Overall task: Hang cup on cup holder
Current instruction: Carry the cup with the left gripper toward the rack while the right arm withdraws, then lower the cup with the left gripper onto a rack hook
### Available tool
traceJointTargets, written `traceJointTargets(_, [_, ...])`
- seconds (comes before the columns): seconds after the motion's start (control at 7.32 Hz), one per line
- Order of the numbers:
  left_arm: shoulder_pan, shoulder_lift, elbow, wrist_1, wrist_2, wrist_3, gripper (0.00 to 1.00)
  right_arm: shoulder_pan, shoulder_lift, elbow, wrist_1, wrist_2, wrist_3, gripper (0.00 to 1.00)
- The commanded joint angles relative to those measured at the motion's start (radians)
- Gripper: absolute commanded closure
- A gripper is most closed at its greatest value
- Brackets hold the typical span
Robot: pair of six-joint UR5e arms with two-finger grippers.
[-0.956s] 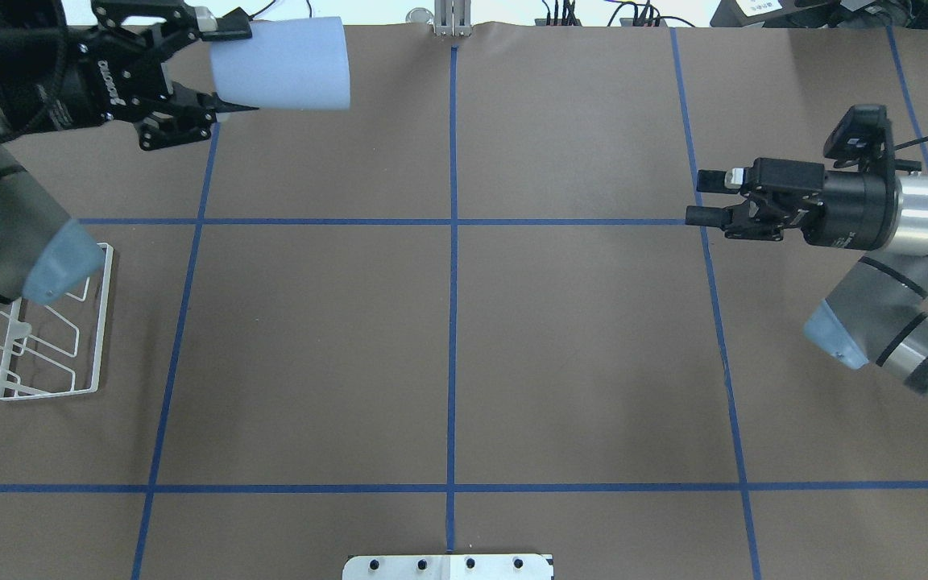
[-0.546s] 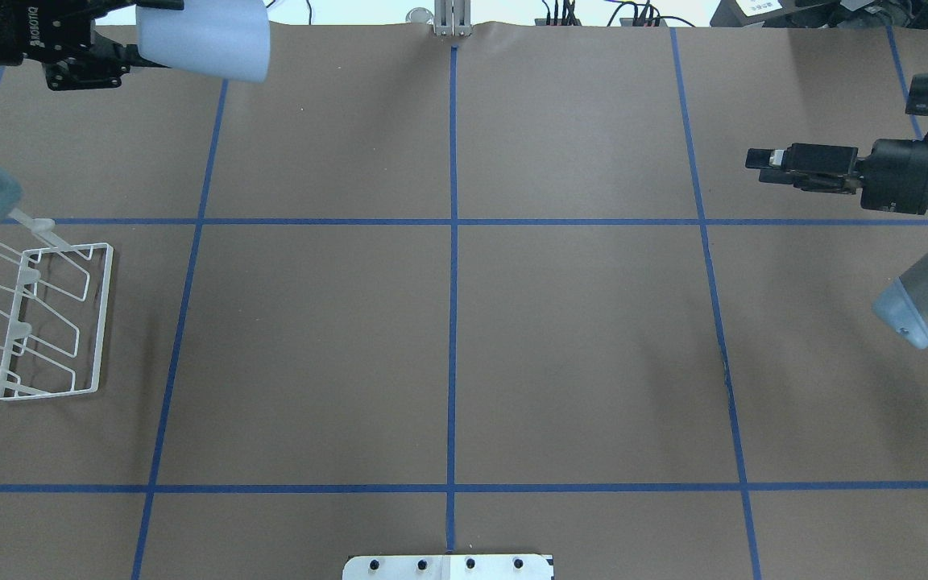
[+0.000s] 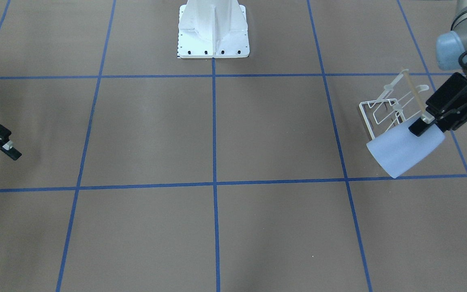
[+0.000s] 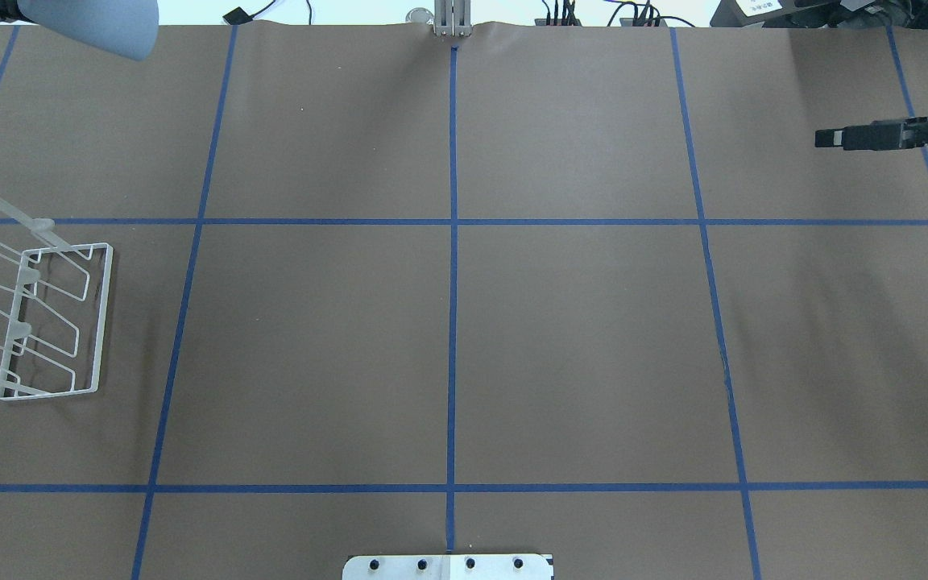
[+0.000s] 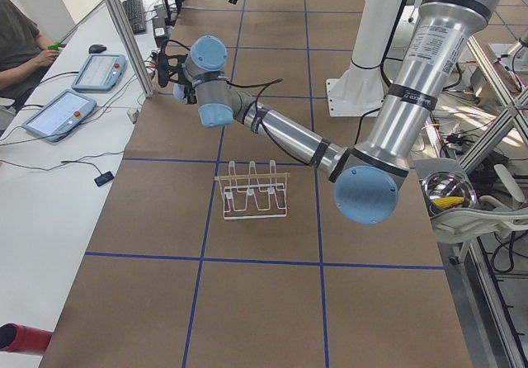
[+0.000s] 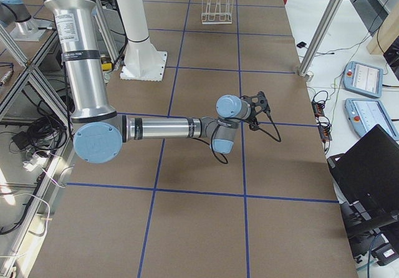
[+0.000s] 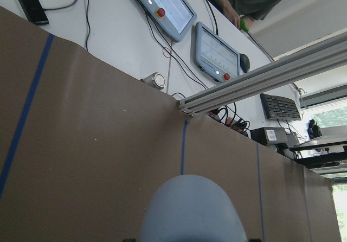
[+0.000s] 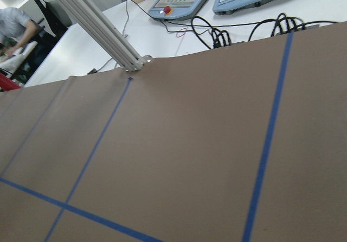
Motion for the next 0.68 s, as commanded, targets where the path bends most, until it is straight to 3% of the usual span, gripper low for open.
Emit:
traceJointTargets(0.0, [-0.022,0.049,-0.015,0.174,0.008,0.317,1.00,0.111,0.005,0.007,-0.281,0.071,-0.332,0.00])
traceJointTargets(0.27, [-0.025,0.073,-0.097,0.416,0.059,0.525,1.00,0.143,0.012,0.007,-0.491,0.071,-0.562,0.00])
traceJointTargets(0.55, [-0.012,0.071,-0.263,0.861,0.169,0.767,1.00,0.167,0.012,0.022,-0.684,0.100,-0.656,0.00])
